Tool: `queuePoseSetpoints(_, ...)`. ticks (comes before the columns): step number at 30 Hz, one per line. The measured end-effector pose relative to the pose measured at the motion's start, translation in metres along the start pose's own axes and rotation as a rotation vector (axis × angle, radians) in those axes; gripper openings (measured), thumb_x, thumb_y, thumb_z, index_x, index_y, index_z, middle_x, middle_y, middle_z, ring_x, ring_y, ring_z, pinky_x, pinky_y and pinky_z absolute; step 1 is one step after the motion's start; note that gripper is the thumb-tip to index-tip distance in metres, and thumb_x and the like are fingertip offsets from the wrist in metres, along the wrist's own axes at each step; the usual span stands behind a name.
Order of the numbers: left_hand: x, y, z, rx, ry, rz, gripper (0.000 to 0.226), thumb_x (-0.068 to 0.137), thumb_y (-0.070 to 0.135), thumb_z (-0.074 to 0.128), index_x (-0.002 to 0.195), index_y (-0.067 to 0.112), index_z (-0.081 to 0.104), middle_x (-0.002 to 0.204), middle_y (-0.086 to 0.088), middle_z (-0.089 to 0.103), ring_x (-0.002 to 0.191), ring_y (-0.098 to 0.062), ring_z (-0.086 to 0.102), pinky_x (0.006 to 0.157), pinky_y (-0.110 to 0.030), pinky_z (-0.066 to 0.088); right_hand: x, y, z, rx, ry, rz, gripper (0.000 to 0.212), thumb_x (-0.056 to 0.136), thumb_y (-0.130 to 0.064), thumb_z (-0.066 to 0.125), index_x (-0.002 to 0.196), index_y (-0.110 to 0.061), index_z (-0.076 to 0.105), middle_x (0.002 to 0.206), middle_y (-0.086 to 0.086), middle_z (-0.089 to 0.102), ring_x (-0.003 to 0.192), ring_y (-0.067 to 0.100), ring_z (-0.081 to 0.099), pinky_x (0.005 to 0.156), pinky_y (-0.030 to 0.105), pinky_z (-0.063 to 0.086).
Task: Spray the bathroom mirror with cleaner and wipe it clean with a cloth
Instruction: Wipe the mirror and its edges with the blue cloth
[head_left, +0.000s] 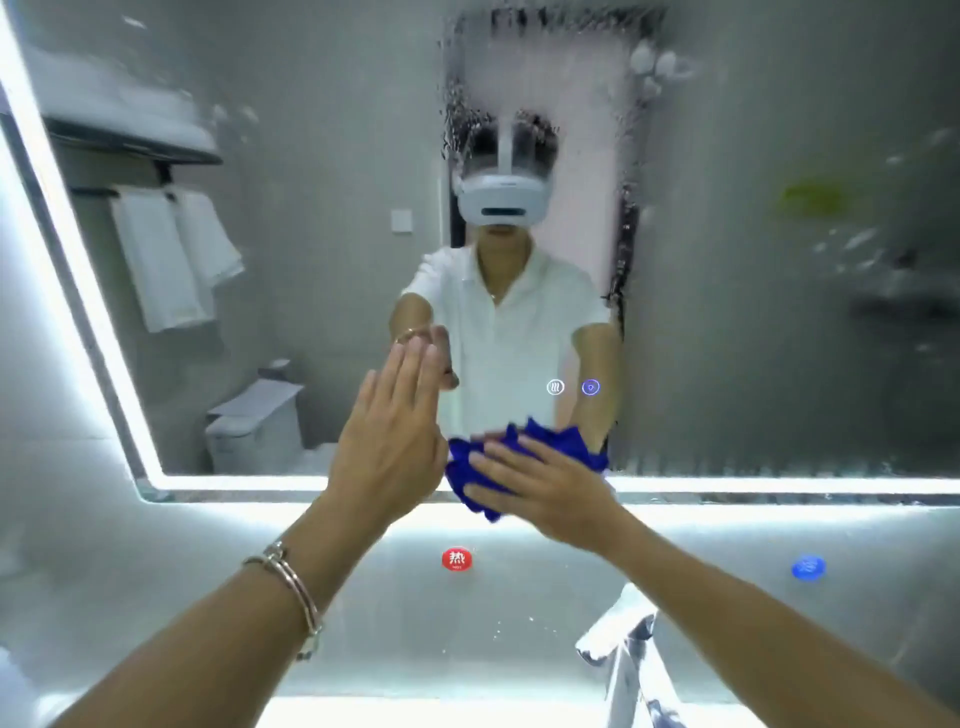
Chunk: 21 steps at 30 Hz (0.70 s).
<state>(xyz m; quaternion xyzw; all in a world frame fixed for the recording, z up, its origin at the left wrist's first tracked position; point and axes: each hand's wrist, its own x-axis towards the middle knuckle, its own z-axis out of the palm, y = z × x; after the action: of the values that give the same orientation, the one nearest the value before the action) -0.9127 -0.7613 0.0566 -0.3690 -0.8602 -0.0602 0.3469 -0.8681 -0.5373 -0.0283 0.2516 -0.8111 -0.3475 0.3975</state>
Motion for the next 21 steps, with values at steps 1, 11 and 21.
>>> queuePoseSetpoints(1,-0.001,0.003,0.001,0.003,-0.005,0.009,0.075,0.073,0.011,0.054,0.142,-0.005,0.028,0.147,-0.025,0.032,0.135,-0.039,0.033,0.103,-0.053,0.038,-0.010,-0.011,0.005,0.006,-0.044,-0.018,0.060,0.080,-0.009,0.064,0.135,-0.024,0.046,0.142,0.003,0.049,0.128,0.023,0.047,0.109,0.041,0.029)
queuePoseSetpoints(11,0.009,0.005,-0.011,0.047,-0.001,0.027,0.075,0.078,0.011,0.058,0.144,-0.003,0.024,0.148,-0.024,0.030,0.136,-0.039,0.030,0.106,-0.052,0.030,0.016,0.078,-0.032,-0.007,0.076,-0.017,0.069,0.078,-0.005,0.071,0.137,-0.020,0.041,0.142,0.009,0.049,0.131,0.029,0.044,0.111,0.046,0.029)
queuePoseSetpoints(21,0.023,0.029,-0.006,-0.048,0.037,0.054,0.079,0.083,0.015,0.049,0.147,0.005,0.003,0.155,-0.018,0.016,0.142,-0.034,0.017,0.112,-0.046,0.015,0.078,0.210,-0.108,-0.092,0.276,0.447,0.044,0.102,-0.035,0.039,0.137,-0.011,0.049,0.140,0.019,0.048,0.128,0.038,0.047,0.100,0.054,0.039)
